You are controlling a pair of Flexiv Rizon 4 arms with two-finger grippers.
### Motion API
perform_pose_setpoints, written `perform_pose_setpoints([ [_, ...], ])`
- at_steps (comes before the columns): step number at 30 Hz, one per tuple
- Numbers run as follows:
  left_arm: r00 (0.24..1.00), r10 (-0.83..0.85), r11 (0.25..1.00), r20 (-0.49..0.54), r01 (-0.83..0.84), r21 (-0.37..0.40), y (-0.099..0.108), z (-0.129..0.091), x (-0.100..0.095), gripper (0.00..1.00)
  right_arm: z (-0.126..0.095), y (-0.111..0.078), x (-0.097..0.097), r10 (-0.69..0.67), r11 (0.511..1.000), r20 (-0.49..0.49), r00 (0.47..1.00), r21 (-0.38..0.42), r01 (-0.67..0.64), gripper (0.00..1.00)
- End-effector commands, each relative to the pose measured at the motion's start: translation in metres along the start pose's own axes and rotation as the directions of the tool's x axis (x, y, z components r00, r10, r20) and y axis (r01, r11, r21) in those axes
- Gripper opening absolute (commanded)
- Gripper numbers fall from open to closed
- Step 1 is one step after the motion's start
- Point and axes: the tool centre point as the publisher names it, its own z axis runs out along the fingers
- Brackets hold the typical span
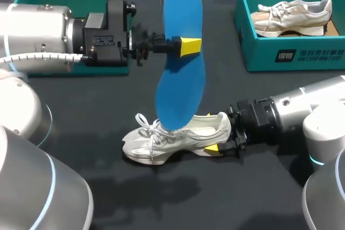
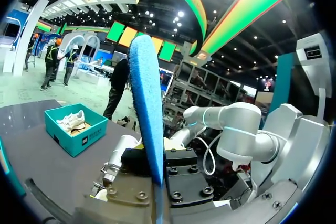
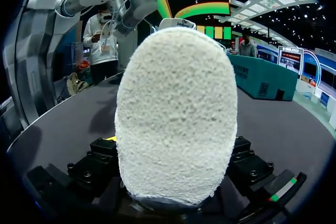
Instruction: Take the shoe out of the shoebox, open the shoe tongue, remove and reinsert the insole, then place the shoe into the shoebox
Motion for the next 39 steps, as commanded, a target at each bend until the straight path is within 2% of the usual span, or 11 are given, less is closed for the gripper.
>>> perform_pose_setpoints([
  [1,1.0,0.008,1.0,0.001,-0.008,0.027,0.01,-0.014,0.006,0.0,0.004,-0.003,0.008,0.004,1.0,0.001,1.0,0.005,-0.004,0.0],
  [2,1.0,0.008,1.0,0.001,-0.008,0.027,0.01,-0.014,0.006,0.0,0.004,-0.003,0.009,0.005,1.0,0.001,1.0,0.005,-0.005,0.03],
  [3,1.0,0.008,1.0,0.001,-0.008,0.027,0.01,-0.014,0.006,0.0,0.004,-0.004,0.009,0.008,1.0,0.001,1.0,0.008,-0.008,0.27],
  [4,1.0,0.008,1.0,0.001,-0.008,0.027,0.01,-0.014,0.006,0.0,0.004,-0.004,0.009,0.011,1.0,0.011,1.0,0.024,-0.011,0.44],
  [5,1.0,0.008,1.0,0.001,-0.008,0.027,0.01,-0.014,0.006,0.0,0.004,-0.004,0.009,0.013,1.0,0.006,1.0,0.022,-0.013,1.0],
  [15,1.0,0.008,1.0,0.001,-0.008,0.027,0.01,-0.014,0.006,0.0,-0.003,0.0,0.009,0.024,0.993,0.009,1.0,0.114,-0.025,1.0],
  [26,1.0,0.008,1.0,0.001,-0.008,0.027,0.01,-0.014,0.006,0.0,-0.018,0.003,0.011,0.076,0.954,-0.003,0.997,0.29,-0.072,1.0],
  [33,1.0,0.008,1.0,0.001,-0.008,0.027,0.01,-0.014,0.006,0.0,-0.028,0.005,0.012,0.133,0.894,-0.01,0.991,0.432,-0.116,1.0],
  [39,1.0,0.008,1.0,0.001,-0.008,0.027,0.01,-0.014,0.006,0.0,-0.035,0.009,0.014,0.17,0.839,0.002,0.986,0.524,-0.146,1.0],
])
